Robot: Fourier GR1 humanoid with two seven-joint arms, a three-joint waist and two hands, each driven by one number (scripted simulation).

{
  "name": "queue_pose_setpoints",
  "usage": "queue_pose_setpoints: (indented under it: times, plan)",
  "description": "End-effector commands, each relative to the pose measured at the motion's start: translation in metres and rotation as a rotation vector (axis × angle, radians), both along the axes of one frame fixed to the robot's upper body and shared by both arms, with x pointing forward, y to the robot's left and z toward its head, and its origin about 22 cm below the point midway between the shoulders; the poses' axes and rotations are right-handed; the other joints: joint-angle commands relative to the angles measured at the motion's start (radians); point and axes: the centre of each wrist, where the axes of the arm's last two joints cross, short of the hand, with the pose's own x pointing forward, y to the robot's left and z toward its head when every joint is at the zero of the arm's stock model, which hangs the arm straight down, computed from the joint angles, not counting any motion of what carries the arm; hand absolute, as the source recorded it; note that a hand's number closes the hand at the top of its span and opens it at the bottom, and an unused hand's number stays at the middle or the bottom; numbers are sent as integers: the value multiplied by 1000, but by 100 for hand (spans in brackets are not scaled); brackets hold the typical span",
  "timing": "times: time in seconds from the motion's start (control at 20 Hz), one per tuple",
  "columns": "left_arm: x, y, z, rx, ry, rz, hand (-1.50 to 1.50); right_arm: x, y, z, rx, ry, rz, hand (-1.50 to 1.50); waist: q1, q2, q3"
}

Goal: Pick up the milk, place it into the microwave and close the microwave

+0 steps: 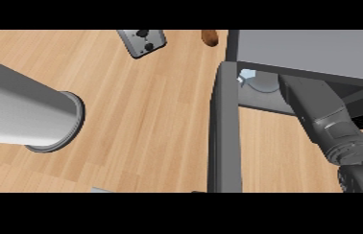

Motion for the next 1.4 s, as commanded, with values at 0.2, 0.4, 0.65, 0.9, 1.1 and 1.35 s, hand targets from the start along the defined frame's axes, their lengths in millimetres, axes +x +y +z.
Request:
queue_pose_setpoints:
  times: [0.2, 0.4, 0.65, 0.9, 1.1, 1.35]
  plan:
    - [3, -5, -9, -6, 44, -20, -150, 16, 42, 35, 14, -77, 16, -150, -4, -29, -40]
    - [4, -3, -20, -25, 61, -25, -150, 20, 37, 48, 35, -104, -30, -150, -30, -38, -43]
    - [4, -16, -31, -34, 91, -37, -150, 9, 26, 17, -30, -64, 15, -150, -70, -41, -41]
    - [3, -25, -39, -37, 71, -86, -150, 6, 10, 13, 6, -26, 27, -150, -91, -51, -42]
    - [5, -44, -49, -49, 75, -156, -150, 0, 10, -3, 133, -3, 153, -150, -120, -61, -41]
    - [4, -54, -61, -12, 129, -264, -150, -14, 6, -32, 289, 30, 304, -150, -147, -73, -41]
